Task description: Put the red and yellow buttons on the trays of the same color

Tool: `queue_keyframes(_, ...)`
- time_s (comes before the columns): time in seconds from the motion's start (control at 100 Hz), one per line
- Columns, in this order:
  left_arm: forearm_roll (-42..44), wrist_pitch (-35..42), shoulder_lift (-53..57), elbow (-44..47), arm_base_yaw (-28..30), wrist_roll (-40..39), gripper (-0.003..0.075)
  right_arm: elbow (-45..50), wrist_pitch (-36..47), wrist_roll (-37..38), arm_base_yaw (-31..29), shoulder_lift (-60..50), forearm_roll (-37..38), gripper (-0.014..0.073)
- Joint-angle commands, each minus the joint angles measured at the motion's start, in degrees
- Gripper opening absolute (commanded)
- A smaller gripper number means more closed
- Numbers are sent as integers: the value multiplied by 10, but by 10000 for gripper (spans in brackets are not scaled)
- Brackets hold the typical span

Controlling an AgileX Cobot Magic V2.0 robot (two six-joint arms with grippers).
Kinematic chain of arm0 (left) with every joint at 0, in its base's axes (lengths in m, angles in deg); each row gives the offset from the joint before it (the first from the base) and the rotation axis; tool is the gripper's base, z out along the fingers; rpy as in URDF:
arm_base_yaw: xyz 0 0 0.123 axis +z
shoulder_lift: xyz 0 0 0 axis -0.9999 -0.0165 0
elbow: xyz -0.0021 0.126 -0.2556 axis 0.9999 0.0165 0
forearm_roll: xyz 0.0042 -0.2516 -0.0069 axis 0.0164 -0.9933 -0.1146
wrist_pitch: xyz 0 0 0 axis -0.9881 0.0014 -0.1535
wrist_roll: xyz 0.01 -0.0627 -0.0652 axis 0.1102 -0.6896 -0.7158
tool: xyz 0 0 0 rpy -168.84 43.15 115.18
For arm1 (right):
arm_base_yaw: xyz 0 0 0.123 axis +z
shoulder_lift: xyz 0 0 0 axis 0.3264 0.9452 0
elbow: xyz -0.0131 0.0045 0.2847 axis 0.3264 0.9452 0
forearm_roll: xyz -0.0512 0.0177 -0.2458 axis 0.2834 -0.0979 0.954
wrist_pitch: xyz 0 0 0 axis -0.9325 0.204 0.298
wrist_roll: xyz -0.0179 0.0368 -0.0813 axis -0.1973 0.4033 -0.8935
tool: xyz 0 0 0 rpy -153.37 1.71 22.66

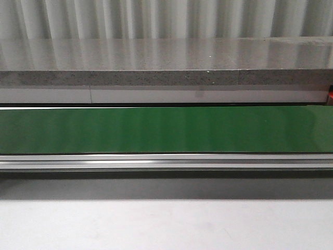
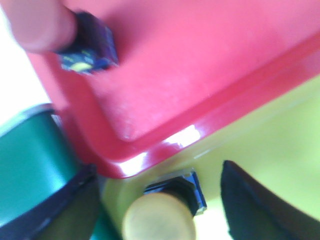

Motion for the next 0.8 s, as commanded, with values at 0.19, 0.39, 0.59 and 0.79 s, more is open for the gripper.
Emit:
queue_keyframes(0.19,-7,43,-2,-15,-6,-3,-20,-13,-33,-19,34,-121,8,71)
queue_keyframes(0.39,-7,43,-2,-15,-6,-3,-20,-13,-51,-19,102,-175,16,-67)
queue_keyframes(0.59,-7,43,-2,-15,-6,-3,-20,-13,-57,-19,194,-218,39,-67)
queue_keyframes(0.79,-7,43,-2,-15,-6,-3,-20,-11,-59,-32,292,-255,65,-67)
